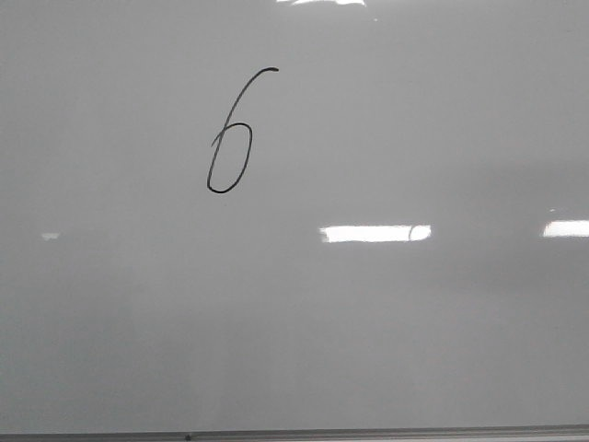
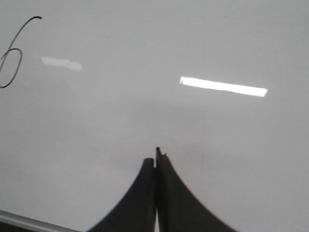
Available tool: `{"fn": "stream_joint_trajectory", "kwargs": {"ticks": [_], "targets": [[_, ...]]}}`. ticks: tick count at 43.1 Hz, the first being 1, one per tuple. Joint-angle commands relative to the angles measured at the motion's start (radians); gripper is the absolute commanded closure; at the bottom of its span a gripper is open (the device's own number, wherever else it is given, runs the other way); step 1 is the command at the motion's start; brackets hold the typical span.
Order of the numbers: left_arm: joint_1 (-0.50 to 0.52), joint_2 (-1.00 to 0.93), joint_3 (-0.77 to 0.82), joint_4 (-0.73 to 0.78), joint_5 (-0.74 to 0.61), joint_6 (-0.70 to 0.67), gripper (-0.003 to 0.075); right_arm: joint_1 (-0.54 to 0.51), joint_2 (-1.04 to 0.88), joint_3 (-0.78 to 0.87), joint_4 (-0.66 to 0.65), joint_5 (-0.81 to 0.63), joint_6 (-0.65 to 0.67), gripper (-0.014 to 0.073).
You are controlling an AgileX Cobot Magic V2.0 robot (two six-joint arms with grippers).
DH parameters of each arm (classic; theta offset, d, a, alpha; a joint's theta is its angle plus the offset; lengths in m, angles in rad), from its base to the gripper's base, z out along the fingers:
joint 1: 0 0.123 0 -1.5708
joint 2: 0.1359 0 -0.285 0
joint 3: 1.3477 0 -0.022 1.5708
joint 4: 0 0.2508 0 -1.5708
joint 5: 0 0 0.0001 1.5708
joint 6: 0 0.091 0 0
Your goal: Write number 6 on whiteboard
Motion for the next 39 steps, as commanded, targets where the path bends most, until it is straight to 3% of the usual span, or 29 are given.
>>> {"fn": "stream_joint_trajectory", "kwargs": {"ticks": [1,9,39], "targets": [[-0.007,-0.016,0.007,-0.008,-0.087,-0.009,0.0741,-0.035,-0.062,0.056,-0.066,-0.123,0.125,0.0653],[-0.007,-0.016,0.007,-0.008,-0.087,-0.009,0.0741,-0.051,-0.201,0.169,-0.163,-0.131,0.18,0.0653],[-0.007,-0.016,0.007,-0.008,-0.089,-0.009,0.0741,-0.051,-0.195,0.173,-0.16,-0.144,0.18,0.0653]]}}
